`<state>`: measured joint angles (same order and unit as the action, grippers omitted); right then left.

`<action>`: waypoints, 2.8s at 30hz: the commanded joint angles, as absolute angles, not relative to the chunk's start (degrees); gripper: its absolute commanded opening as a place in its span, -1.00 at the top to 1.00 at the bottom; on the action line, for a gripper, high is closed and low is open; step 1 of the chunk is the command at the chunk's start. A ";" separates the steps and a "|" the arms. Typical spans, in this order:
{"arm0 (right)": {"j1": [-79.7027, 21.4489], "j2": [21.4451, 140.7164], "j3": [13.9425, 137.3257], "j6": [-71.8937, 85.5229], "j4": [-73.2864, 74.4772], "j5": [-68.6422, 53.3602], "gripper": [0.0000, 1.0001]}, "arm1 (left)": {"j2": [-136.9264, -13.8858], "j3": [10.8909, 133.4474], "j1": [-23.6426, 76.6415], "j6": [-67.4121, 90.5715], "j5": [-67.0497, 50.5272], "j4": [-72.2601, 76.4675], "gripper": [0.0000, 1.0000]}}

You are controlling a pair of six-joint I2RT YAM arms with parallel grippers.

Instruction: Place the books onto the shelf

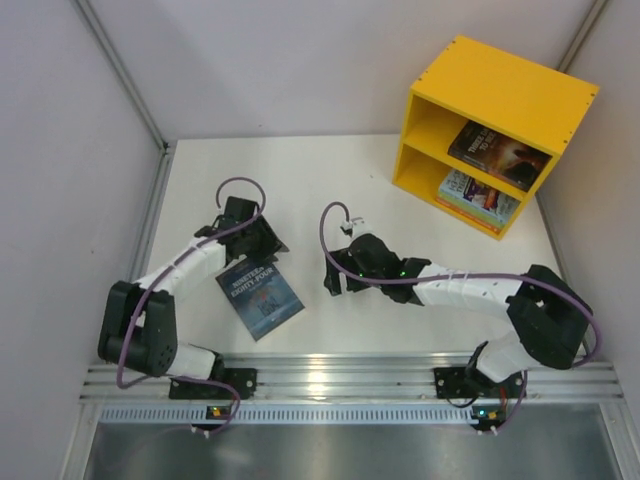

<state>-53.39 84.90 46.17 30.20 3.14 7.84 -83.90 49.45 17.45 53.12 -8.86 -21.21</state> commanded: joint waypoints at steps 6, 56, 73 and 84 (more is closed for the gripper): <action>-53.17 91.57 55.62 28.57 -2.63 0.54 -0.67 | -71.81 49.04 7.92 47.81 7.53 -36.62 0.06; -49.83 90.09 41.75 47.70 -5.10 -1.86 -0.22 | -77.87 34.36 29.35 63.19 -4.66 -12.48 1.00; -50.19 87.63 37.18 45.18 -14.15 -1.41 0.84 | -74.53 32.08 32.61 63.90 -8.35 -7.73 1.00; -36.85 84.55 27.70 35.86 -34.78 -27.90 1.00 | -67.95 31.56 30.94 52.91 -11.85 -6.42 -0.21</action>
<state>-39.72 87.18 29.17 38.96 -23.03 -11.64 -71.22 31.70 31.09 55.99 -5.26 -14.98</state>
